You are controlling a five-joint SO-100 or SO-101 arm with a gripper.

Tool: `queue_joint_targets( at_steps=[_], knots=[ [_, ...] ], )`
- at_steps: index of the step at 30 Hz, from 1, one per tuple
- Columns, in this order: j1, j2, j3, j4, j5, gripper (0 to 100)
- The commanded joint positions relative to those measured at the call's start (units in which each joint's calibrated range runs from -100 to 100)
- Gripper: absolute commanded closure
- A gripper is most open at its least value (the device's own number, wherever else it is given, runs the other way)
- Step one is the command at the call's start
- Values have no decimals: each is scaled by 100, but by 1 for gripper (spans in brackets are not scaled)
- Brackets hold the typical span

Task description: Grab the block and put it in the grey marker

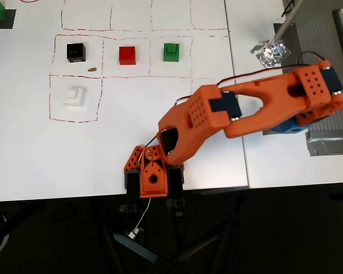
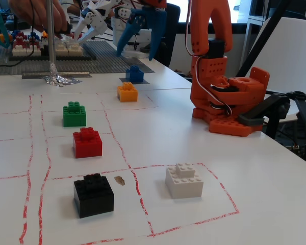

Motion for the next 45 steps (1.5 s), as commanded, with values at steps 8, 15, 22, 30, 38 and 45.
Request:
queue_joint_targets(
  at_steps=[8, 15, 22, 30, 38, 45],
  knots=[
    [-2653, -3228, 2278, -195, -1226, 75],
    [-4779, -4158, 3022, -195, -2281, 86],
    [-6694, -4684, 3793, -775, -3297, 100],
    [-7744, -6295, 6086, -2799, -4215, 100],
    [-8405, -8786, 9087, -4464, -4503, 100],
    [-8793, -9828, 10520, -4905, -4615, 100]
  ],
)
